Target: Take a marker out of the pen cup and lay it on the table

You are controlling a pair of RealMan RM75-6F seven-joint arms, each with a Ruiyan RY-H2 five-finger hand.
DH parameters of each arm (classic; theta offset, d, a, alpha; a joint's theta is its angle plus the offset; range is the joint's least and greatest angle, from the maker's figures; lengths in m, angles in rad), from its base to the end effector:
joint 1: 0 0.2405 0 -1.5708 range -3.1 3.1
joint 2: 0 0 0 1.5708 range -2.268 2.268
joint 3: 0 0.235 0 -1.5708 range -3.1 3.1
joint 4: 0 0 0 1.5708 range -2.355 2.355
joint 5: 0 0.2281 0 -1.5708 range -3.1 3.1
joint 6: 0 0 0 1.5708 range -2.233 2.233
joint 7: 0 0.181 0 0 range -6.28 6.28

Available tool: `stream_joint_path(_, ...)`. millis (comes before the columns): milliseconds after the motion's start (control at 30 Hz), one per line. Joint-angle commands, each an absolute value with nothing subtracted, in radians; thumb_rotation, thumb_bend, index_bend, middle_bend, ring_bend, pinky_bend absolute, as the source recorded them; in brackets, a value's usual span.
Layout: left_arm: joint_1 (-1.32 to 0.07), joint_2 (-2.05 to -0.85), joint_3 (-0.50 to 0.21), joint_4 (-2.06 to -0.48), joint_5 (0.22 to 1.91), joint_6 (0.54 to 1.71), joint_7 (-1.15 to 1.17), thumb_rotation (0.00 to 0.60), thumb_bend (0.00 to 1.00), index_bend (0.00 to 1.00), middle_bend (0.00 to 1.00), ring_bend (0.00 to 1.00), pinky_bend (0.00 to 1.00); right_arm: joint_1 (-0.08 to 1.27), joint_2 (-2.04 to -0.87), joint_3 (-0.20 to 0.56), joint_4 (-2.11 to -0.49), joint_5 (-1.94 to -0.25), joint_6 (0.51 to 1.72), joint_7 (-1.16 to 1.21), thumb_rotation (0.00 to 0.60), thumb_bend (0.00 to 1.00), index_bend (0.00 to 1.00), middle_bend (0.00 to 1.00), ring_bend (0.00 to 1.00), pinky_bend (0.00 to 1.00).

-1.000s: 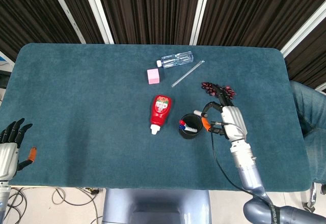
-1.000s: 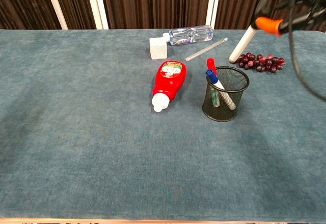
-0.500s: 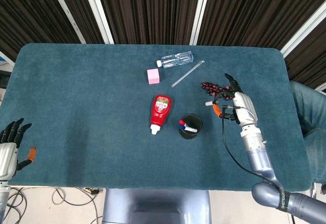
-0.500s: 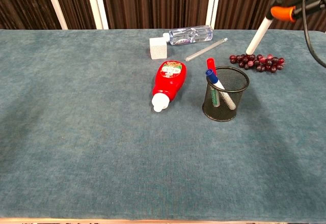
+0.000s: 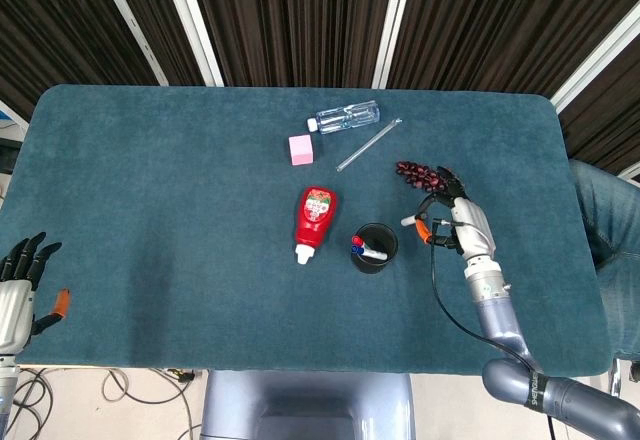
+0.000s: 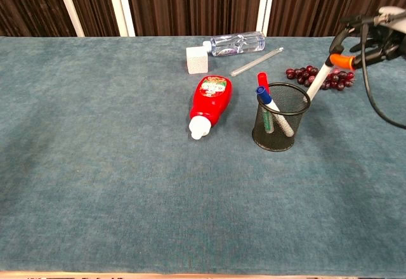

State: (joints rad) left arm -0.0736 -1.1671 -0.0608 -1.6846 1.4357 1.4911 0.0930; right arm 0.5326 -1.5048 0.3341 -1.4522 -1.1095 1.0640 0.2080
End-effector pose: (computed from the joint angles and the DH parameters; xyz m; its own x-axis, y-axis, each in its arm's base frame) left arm -0.2892 0.2151 0.1178 0.3644 0.0036 0.9313 0.9297 0.0571 -0.3640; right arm -0.1892 -0.3832 0.0216 -0.1863 -0.1342 0.9733 -0.9808 -0.0329 -0.1923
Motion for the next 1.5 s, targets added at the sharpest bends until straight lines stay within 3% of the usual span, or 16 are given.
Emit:
stream_joint_path(33, -0.074, -1.166, -0.06, -1.685, 1.435, 1.49, 0.093, 0.6, 0.4, 0.15, 0.03, 0.03, 0.15, 0.533, -1.503, 0.311, -1.446, -1.12, 1.048, 0.194, 0.6, 0.41, 0.47, 0.0, 0.0, 0.17)
stream_joint_path(300, -0.074, -1.162, -0.062, -1.691, 1.425, 1.484, 0.089, 0.6, 0.41, 0.15, 0.03, 0.03, 0.16, 0.534, -1.414, 0.263, -1.545, -1.079, 0.957, 0.114, 0.6, 0.24, 0.08, 0.0, 0.0, 0.17)
stream_joint_path(400, -0.073, -1.162, -0.062, -1.693, 1.424, 1.484, 0.093, 0.6, 0.41, 0.15, 0.03, 0.03, 0.16, 0.53, -1.374, 0.258, -1.592, -1.077, 0.947, 0.107, 0.6, 0.23, 0.01, 0.0, 0.0, 0.17)
stream_joint_path(567, -0.074, -1.162, -0.063, -1.694, 1.42, 1.482, 0.094, 0.6, 0.41, 0.15, 0.03, 0.03, 0.16, 0.511, -1.321, 0.253, -1.657, -1.1, 0.972, 0.103, 0.6, 0.23, 0.0, 0.0, 0.0, 0.17)
stream_joint_path(767, -0.073, -1.166, -0.062, -1.69, 1.425, 1.488, 0.101, 0.6, 0.41, 0.15, 0.03, 0.03, 0.15, 0.452, -1.273, 0.224, -1.707, -1.188, 1.133, 0.001, 0.6, 0.22, 0.0, 0.0, 0.0, 0.17)
stream_joint_path(1100, -0.07, -1.171, -0.064, -1.694, 1.424, 1.496, 0.125, 0.6, 0.41, 0.15, 0.04, 0.03, 0.14, 0.277, -1.166, 0.075, -1.755, -1.391, 1.397, -0.191, 0.6, 0.2, 0.0, 0.0, 0.0, 0.17)
stream_joint_path(1367, -0.069, -1.173, -0.059, -1.693, 1.436, 1.501, 0.135, 0.6, 0.41, 0.15, 0.04, 0.03, 0.13, 0.155, -1.213, 0.006, -1.692, -1.454, 1.539, -0.236, 0.6, 0.2, 0.0, 0.0, 0.0, 0.17)
stream_joint_path(1500, -0.069, -1.171, -0.059, -1.694, 1.434, 1.501, 0.133, 0.6, 0.41, 0.15, 0.04, 0.03, 0.13, 0.115, -1.265, 0.008, -1.622, -1.455, 1.585, -0.228, 0.6, 0.2, 0.0, 0.0, 0.0, 0.17)
